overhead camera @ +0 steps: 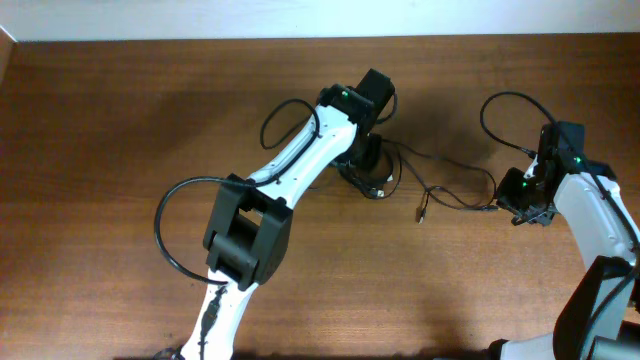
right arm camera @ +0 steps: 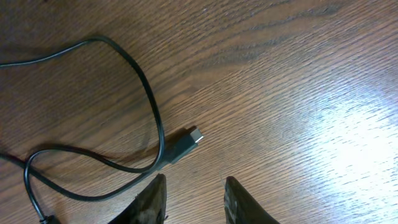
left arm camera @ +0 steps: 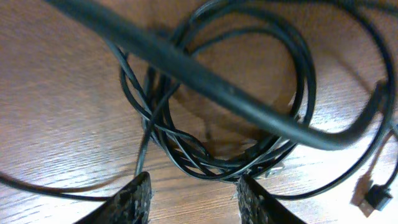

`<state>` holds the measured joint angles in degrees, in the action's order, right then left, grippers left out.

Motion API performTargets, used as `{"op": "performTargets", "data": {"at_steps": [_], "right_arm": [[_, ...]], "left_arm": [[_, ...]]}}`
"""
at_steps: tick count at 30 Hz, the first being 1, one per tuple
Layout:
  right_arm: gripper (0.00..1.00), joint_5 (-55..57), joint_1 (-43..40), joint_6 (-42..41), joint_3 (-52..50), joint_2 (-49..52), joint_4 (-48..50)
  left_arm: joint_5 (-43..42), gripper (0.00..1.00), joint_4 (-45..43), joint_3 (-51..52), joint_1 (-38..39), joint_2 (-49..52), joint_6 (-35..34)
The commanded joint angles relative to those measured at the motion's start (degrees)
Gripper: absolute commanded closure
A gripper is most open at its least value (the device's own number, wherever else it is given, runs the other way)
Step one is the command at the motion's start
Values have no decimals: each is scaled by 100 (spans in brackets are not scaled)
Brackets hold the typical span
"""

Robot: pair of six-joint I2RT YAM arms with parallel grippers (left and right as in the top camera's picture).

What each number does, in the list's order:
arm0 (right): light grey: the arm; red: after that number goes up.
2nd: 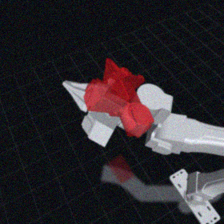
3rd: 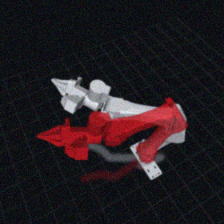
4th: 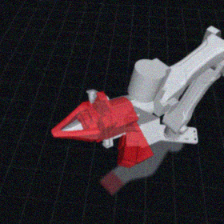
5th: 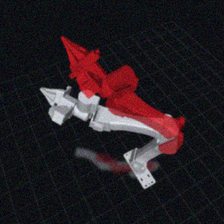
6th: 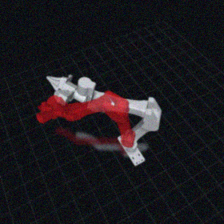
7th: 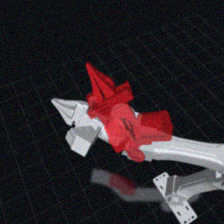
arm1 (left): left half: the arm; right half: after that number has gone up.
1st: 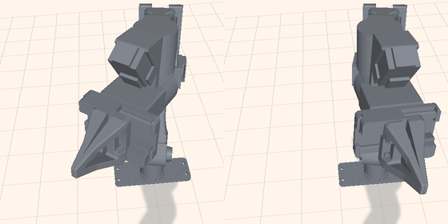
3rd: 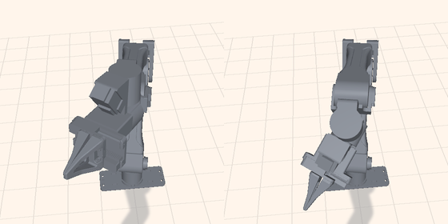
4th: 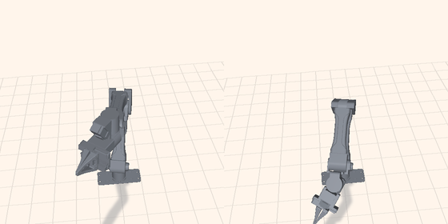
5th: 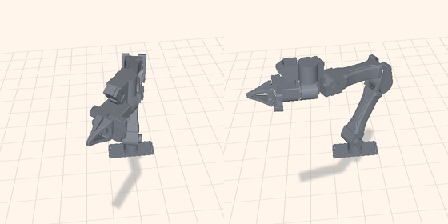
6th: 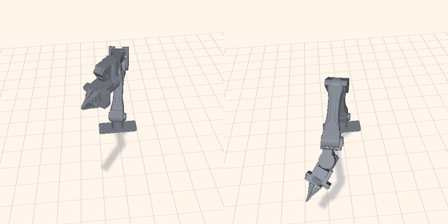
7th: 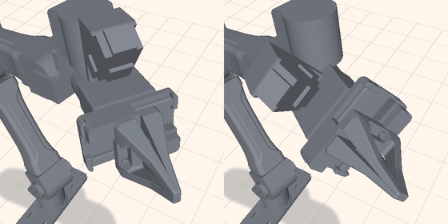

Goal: Untangle cables

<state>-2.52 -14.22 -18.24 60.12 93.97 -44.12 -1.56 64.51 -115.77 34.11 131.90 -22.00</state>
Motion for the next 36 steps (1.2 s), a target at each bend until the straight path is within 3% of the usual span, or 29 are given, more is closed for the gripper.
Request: {"op": "performTargets", "data": {"at_steps": [1,5,12,13,14,21,25,27,30,31,36], "right_arm": [[68,-223,-37,-48,44,28,17],[68,-223,-37,-50,44,28,17],[67,-317,-37,-50,44,28,15],[67,-328,-37,-50,44,28,15],[67,-328,-37,-48,44,28,15],[69,-332,-37,-50,44,28,17],[69,-341,-37,-50,44,28,13],[69,-697,-37,118,44,28,0],[68,-3438,-37,2055,44,28,107],[61,-3849,-37,2297,44,28,101],[52,-4109,236,2341,-31,31,166]], "left_arm": [[-1311,49,-348,251,-7,-61,1049],[-1027,43,-599,256,133,-42,962],[761,44,-1220,798,616,68,487],[831,62,-1246,800,619,85,487],[826,100,-1261,776,601,83,487],[739,100,192,-1012,588,-1027,382],[741,100,459,-1110,588,-1888,363],[743,100,645,-1110,586,-2111,671],[743,100,1292,-1093,586,-2120,2046],[739,100,1526,-1078,586,-2100,2319],[-660,100,1954,-1071,599,-2063,4299]]}}
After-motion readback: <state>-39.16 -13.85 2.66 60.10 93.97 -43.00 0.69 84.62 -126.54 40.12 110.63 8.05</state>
